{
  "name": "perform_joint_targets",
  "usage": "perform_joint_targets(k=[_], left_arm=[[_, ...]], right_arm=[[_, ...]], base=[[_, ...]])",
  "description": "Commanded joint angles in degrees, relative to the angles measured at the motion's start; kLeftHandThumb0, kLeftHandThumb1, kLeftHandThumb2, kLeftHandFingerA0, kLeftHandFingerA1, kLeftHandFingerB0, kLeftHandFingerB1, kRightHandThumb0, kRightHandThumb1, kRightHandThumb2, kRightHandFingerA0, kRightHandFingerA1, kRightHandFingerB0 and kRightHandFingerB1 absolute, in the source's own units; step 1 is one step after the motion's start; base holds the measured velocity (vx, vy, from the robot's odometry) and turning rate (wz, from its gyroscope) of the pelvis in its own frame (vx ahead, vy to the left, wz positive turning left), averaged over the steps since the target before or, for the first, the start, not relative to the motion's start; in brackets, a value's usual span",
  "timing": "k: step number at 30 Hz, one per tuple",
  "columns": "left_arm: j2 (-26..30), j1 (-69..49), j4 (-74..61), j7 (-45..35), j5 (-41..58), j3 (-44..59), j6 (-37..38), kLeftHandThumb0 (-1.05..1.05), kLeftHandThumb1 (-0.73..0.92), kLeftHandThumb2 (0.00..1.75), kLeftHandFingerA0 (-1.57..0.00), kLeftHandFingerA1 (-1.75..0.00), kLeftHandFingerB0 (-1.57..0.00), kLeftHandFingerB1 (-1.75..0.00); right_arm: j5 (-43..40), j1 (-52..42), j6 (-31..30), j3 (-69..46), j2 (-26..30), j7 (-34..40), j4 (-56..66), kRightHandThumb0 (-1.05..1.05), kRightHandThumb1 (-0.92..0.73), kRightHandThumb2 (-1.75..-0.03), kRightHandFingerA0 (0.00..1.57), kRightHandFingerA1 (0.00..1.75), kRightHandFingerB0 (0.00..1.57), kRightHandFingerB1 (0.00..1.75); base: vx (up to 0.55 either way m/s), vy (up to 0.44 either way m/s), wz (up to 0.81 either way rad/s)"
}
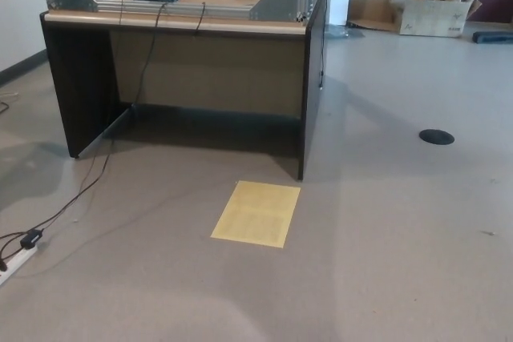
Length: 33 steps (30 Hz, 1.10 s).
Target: A person hands over a black lunchbag to the robot and the robot uses its left hand to grab the strips of the lunchbag, the gives it back to the person.
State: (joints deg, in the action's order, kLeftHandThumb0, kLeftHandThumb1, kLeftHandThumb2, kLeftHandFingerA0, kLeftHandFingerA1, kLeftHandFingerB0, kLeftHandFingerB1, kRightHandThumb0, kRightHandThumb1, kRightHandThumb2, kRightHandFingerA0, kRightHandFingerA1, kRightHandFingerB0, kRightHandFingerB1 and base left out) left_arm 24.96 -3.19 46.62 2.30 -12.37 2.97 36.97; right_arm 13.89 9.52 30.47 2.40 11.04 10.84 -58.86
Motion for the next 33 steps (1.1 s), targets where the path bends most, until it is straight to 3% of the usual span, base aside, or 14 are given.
perform_joint_targets(k=[1,2,3,5,6,7,13,14,15,17,18,19,26,33], left_arm=[[1.26,-0.03,1.45,1.91,-0.45,0.38,5.41,-0.71,0.65,0.61,-0.09,-0.25,-0.11,-0.22],[1.41,-0.32,1.4,2.45,-0.69,0.47,6.37,-0.71,0.63,0.62,-0.09,-0.23,-0.11,-0.22],[1.28,-0.31,1.44,2.68,-0.43,0.7,7.23,-0.72,0.52,0.87,-0.04,-0.29,-0.07,-0.27],[1.15,-0.34,0.69,2.94,-0.1,1.06,7.85,-0.74,0.52,0.86,-0.04,-0.29,-0.08,-0.26],[1.17,-0.3,0.33,3.02,0.09,1.28,8.45,-0.69,0.61,0.61,-0.08,-0.25,-0.09,-0.22],[1.21,-0.59,-0.72,1.74,2.24,2.36,9.7,-0.69,0.48,0.8,-0.05,-0.29,-0.09,-0.29],[1.98,-1.66,-8.39,-2.52,6.22,4.9,9.08,-0.65,0.42,0.78,-0.03,-0.23,-0.08,-0.26],[2.16,-1.88,-10.63,-3.72,7.45,5.31,8.61,-0.63,0.49,0.57,-0.05,-0.22,-0.08,-0.23],[2.46,-1.97,-12.35,-4.06,7.67,5.66,8.25,-0.65,0.42,0.78,-0.04,-0.23,-0.05,-0.22],[3.59,-1.86,-16.14,-4.75,7.62,6.33,7.56,-0.67,0.43,0.78,-0.05,-0.23,-0.05,-0.2],[3.93,-1.85,-17.54,-5.03,7.85,6.64,7.29,-0.65,0.51,0.57,-0.03,-0.24,-0.04,-0.23],[5.06,-1.57,-22.23,-6.73,10.34,7.43,5.62,-0.63,0.41,0.78,0.0,-0.15,-0.06,-0.23],[10.44,-2.84,-48.16,-11.83,19.78,12.54,-10.01,-0.63,0.39,0.71,0.0,0.0,-0.06,-0.1],[14.41,-0.66,-73.31,-11.35,21.6,15.67,-22.28,-0.66,0.41,0.73,0.0,0.0,-0.02,-0.04]], right_arm=[[0.46,0.57,3.86,0.16,0.87,1.8,-1.62,-0.59,-0.54,-0.96,0.36,0.57,0.17,0.47],[0.63,0.58,3.76,0.29,0.78,1.89,-1.77,-0.58,-0.54,-0.97,0.37,0.58,0.17,0.47],[0.81,0.76,3.72,0.4,0.81,2.06,-1.96,-0.58,-0.54,-0.97,0.37,0.58,0.17,0.47],[0.98,0.96,4.17,0.53,0.94,2.27,-2.23,-0.59,-0.54,-0.97,0.37,0.58,0.17,0.47],[0.91,1.0,4.17,0.52,0.95,2.16,-2.36,-0.59,-0.54,-0.97,0.37,0.58,0.17,0.47],[0.97,1.29,3.83,0.79,0.6,2.01,-2.56,-0.58,-0.54,-0.97,0.37,0.58,0.17,0.47],[0.81,1.61,3.8,1.17,0.21,1.86,-2.97,-0.6,-0.55,-0.96,0.36,0.57,0.18,0.46],[0.79,1.67,3.77,1.22,0.18,1.95,-3.09,-0.6,-0.54,-0.95,0.36,0.57,0.18,0.46],[0.6,1.7,3.83,1.17,0.12,1.86,-3.16,-0.6,-0.54,-0.95,0.36,0.57,0.18,0.46],[0.64,1.32,3.99,1.26,0.1,2.12,-3.17,-0.6,-0.54,-0.95,0.36,0.57,0.18,0.46],[0.67,1.35,4.12,1.3,0.13,2.14,-3.26,-0.6,-0.54,-0.95,0.36,0.58,0.18,0.47],[0.64,1.41,4.33,1.3,0.13,2.17,-3.39,-0.61,-0.54,-0.95,0.37,0.58,0.19,0.47],[0.36,1.46,3.92,1.48,-0.52,1.63,-3.5,-0.6,-0.53,-0.94,0.37,0.58,0.19,0.47],[0.63,1.16,3.86,1.71,-0.42,1.88,-3.48,-0.58,-0.52,-0.94,0.36,0.58,0.18,0.47]], base=[[0.0,0.0,0.0],[0.0,0.0,0.0],[0.0,0.0,0.0],[0.0,0.0,0.0],[0.0,0.0,0.0],[0.0,0.0,0.0],[0.0,0.0,0.0],[0.0,0.0,0.0],[0.0,0.0,0.0],[0.0,0.0,0.0],[0.0,0.0,0.0],[0.0,0.0,0.0],[0.0,0.0,0.0],[0.0,0.0,0.0]])
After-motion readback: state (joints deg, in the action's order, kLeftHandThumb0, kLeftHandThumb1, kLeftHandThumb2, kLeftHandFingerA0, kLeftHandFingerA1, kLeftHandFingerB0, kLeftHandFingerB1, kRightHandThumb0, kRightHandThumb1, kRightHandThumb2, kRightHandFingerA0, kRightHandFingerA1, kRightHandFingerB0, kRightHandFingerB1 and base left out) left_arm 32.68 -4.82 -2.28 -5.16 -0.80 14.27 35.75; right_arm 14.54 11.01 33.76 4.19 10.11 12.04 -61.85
